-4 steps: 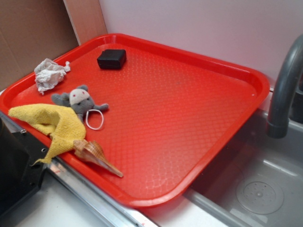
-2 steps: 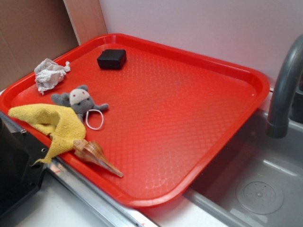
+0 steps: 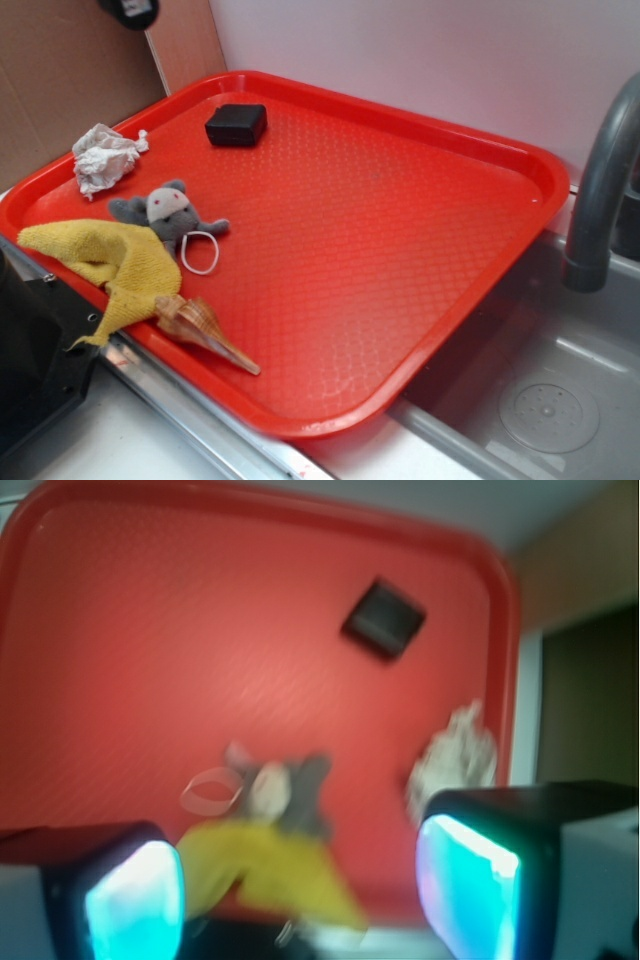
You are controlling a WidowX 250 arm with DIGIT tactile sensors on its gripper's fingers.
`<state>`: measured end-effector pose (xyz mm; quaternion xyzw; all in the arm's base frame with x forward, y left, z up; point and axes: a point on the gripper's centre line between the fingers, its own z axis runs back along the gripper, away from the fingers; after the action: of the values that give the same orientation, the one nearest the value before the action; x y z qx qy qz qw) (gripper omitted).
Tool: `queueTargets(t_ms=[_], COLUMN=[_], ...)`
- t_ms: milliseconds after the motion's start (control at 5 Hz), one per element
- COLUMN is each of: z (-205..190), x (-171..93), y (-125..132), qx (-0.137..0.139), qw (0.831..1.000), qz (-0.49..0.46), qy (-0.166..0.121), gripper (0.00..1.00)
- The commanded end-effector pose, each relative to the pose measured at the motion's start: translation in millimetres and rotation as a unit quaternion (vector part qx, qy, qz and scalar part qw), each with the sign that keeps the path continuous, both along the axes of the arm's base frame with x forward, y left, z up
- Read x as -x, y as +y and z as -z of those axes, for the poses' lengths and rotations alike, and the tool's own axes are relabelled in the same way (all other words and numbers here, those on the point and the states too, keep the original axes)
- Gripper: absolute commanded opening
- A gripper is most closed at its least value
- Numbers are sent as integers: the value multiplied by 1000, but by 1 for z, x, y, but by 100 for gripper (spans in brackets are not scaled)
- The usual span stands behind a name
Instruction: Grab the black box.
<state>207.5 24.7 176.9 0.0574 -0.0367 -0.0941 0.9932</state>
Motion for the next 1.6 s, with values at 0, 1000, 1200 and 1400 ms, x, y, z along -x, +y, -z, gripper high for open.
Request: queueTargets(t_ms=[0, 1000, 1200, 1400], z=[23, 138, 120, 95], x=[-45, -91, -78, -65], y=[58, 18, 15, 19], qx=[15, 33, 28, 28], qw=[976, 954, 954, 954], qz=[180, 297, 295, 288], qy=[-120, -35, -54, -77], gripper=[100, 100, 100, 100])
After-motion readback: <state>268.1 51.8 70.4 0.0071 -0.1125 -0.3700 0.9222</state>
